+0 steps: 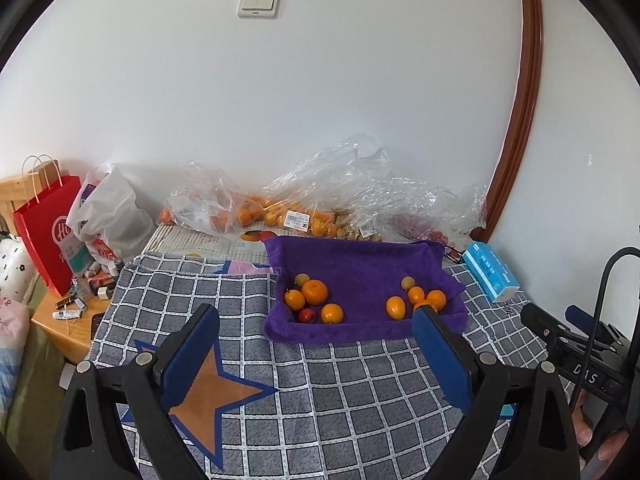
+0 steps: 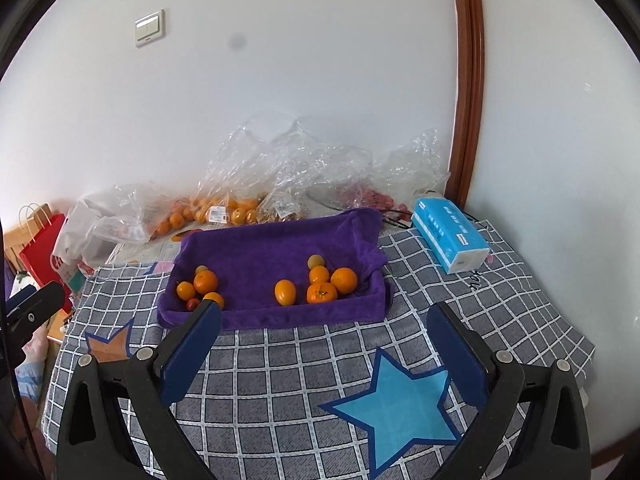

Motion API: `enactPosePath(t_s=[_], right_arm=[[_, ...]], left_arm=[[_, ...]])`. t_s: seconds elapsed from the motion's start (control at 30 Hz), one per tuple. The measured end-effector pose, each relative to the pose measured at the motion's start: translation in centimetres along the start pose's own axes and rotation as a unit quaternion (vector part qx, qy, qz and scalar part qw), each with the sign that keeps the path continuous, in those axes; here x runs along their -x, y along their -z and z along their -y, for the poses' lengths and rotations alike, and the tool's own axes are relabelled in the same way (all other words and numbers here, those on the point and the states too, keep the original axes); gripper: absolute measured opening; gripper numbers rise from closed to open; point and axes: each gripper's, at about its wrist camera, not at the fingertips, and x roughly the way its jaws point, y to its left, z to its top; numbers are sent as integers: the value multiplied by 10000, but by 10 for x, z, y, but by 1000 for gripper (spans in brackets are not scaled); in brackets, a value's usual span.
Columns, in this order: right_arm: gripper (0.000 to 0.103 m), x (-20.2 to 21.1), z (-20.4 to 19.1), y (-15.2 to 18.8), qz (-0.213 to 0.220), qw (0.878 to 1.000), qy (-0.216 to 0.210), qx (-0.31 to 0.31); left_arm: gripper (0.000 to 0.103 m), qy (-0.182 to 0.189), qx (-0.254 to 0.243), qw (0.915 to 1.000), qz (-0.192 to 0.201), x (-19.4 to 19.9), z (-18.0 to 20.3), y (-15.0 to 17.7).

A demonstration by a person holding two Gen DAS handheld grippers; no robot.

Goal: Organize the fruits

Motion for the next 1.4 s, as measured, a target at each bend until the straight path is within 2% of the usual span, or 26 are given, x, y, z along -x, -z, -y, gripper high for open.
enactPosePath(t_s=[1.4], right_arm=[[101, 7, 0, 1, 57, 10000, 69, -9]], left_arm=[[98, -85, -51, 10000, 6, 2, 1, -4]])
